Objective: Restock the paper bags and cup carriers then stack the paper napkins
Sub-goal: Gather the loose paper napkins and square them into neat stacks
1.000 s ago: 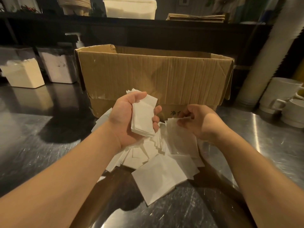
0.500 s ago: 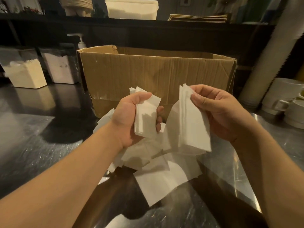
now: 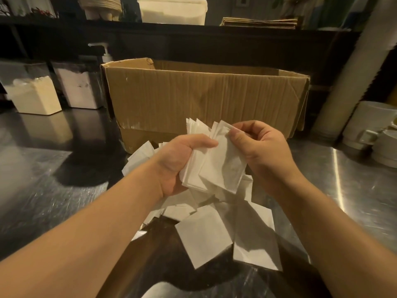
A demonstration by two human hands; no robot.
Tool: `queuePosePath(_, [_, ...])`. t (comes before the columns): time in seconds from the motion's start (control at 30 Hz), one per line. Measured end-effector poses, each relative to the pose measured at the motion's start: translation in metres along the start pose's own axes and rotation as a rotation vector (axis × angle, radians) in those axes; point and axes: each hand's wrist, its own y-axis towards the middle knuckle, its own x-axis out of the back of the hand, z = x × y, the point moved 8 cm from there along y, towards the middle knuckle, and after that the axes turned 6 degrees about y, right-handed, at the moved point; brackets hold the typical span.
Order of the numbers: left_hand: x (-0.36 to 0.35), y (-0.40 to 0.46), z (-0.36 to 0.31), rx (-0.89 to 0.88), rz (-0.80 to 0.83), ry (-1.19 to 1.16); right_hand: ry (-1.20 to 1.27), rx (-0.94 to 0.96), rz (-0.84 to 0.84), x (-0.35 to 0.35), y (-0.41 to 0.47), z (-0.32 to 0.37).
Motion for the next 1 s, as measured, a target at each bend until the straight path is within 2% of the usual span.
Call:
queuePosePath(0.1, [0.000,0.001,0.006,0.049,-0.037,0.060,-0.181,0.069,0.024,-0.008,0.000,-0.003])
queuePosePath(0.2, [0.002,0.004,0.007,0.070,-0.027,-0.003,-0.407,0.220,0.030,-0.010,-0.001,0.005])
queuePosePath(0.27, [0.006,0.007,0.006,0.054,-0.031,-0.082,-0.460,0.353,0.157,-0.015,-0.007,0.019])
queuePosePath(0.33, [0.009,0.009,0.005,0.050,-0.020,-0.159,-0.521,0.422,0.357,-0.024,-0.013,0.025])
queuePosePath(0.4, [0.010,0.009,0.004,0.058,-0.011,-0.208,-0.600,0.388,0.483,-0.030,-0.016,0.019])
queuePosePath(0.5, [0.012,0.008,0.004,0.066,-0.035,-0.216,-0.599,0.274,0.541,-0.030,-0.013,0.009])
queuePosePath(0.63, [0.014,0.009,0.004,0.050,-0.054,-0.255,-0.574,0.268,0.529,-0.027,-0.011,0.012])
queuePosePath(0.77, [0.013,0.010,0.006,0.061,-0.024,-0.312,-0.620,0.379,0.387,-0.023,-0.007,0.017])
queuePosePath(0.9, [0.009,0.008,0.003,0.038,0.007,-0.272,-0.454,0.359,0.210,-0.007,0.001,0.021])
queuePosePath(1.0, [0.014,0.008,-0.005,-0.044,-0.081,-0.211,-0.273,0.306,0.095,0.007,0.006,0.025])
